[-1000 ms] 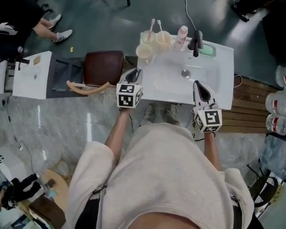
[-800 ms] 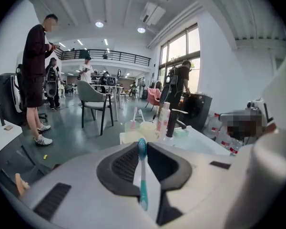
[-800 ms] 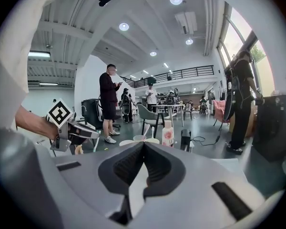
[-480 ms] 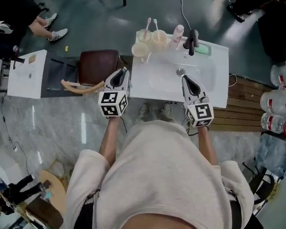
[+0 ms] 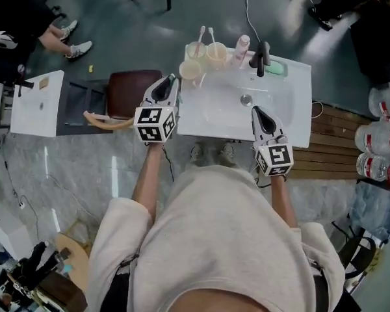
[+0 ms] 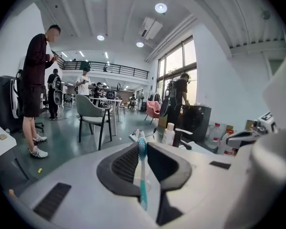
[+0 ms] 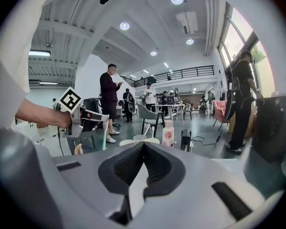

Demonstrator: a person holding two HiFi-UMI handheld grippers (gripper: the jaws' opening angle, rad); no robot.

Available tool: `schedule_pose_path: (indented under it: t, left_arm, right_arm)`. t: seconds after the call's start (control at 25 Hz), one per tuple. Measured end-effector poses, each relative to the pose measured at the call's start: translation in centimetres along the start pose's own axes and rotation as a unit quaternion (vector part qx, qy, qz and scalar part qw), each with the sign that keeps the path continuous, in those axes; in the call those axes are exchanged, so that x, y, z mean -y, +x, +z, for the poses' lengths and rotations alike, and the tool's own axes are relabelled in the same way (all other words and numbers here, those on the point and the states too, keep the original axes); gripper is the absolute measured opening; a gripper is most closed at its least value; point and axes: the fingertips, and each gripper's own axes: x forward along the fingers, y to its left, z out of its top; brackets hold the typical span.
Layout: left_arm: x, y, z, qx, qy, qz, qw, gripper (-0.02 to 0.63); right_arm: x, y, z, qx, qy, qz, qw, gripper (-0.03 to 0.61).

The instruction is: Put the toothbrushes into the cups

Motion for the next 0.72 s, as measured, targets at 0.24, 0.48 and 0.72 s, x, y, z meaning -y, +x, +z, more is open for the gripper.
schedule_pose_path:
  t: [0.24,0.48,0.72]
  left_arm:
    - [-0.3,2.4,4.4,0.034,0.019,-0.012,0.9992,0.055]
    - [-0.6,5.1,7.5,0.059,0.033,-0.021,0.9975,0.055]
    - [-1.0,8.1,6.4,0.051,0.022,-0.032,0.998,0.055]
  right_arm:
    - [0.7,-0.6,-0.2,-0.002,0.003,-0.013,1.0,0.0]
    - [1.5,-1.0,-0.3,-0.006,0.002,-0.026,1.0,0.0]
    - [2.1,-1.3,-0.5,-0.012,0.003,-0.037,0.999,0.0]
